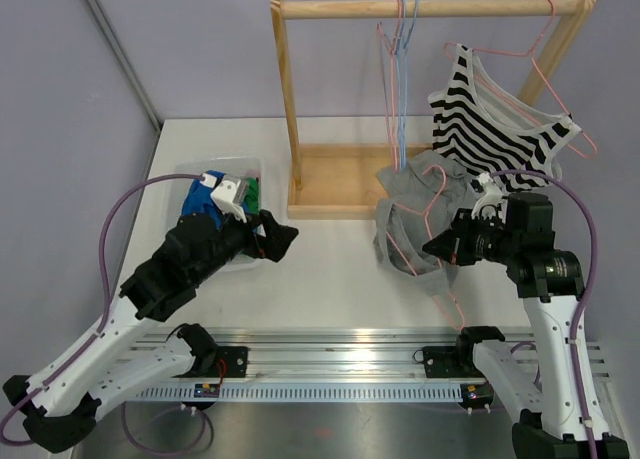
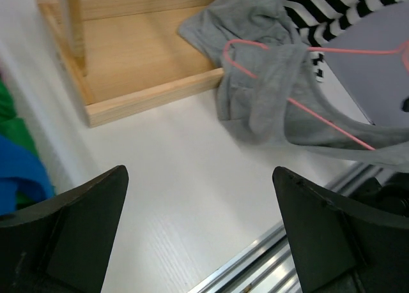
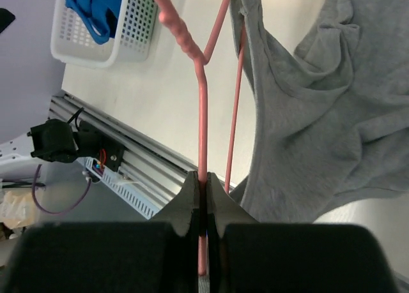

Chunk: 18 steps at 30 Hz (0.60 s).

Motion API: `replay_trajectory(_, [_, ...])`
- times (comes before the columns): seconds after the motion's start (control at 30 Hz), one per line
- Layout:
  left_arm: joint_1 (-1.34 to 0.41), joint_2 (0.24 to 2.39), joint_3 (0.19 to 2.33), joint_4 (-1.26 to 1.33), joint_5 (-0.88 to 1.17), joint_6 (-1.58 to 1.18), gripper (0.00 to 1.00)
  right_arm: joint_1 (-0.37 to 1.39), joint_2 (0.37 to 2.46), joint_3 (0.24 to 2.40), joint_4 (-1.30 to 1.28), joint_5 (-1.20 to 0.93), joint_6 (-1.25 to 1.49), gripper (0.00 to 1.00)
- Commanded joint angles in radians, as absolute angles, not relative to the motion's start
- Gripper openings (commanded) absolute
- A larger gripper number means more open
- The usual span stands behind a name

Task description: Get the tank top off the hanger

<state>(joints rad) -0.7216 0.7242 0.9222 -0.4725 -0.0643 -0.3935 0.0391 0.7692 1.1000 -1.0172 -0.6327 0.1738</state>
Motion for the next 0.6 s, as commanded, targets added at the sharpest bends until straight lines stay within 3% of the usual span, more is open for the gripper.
replay_trajectory(0.0, [-0.868, 0.718, 0.850, -0.258, -0.202, -0.446, 0.99, 0.061, 0.735, 1.042, -0.882, -0.765, 0.233, 0.00])
replay_trajectory(0.1, [-0.996, 0.768, 0.801, -0.172, -0.346, -0.433, 0.99, 0.133, 0.747, 0.964, -0.795, -0.813, 0.310, 0.00])
replay_trajectory(0.2, [-1.089, 0.825, 0.793, -0.124, -0.492, -0.420, 0.99, 0.265, 0.752, 0.921, -0.715, -0.729, 0.379, 0.00])
replay_trajectory(0.47, [-1.137, 1.002, 0.799, -0.072, -0.607, -0.376, 0.98, 0.414, 0.727, 0.848, -0.487, -0.779, 0.541, 0.00])
replay_trajectory(0.57, [-1.137, 1.041, 0.801, -0.067, -0.614, -0.370, 0.90, 0.457, 0.726, 0.842, -0.457, -0.792, 0.561, 0.00])
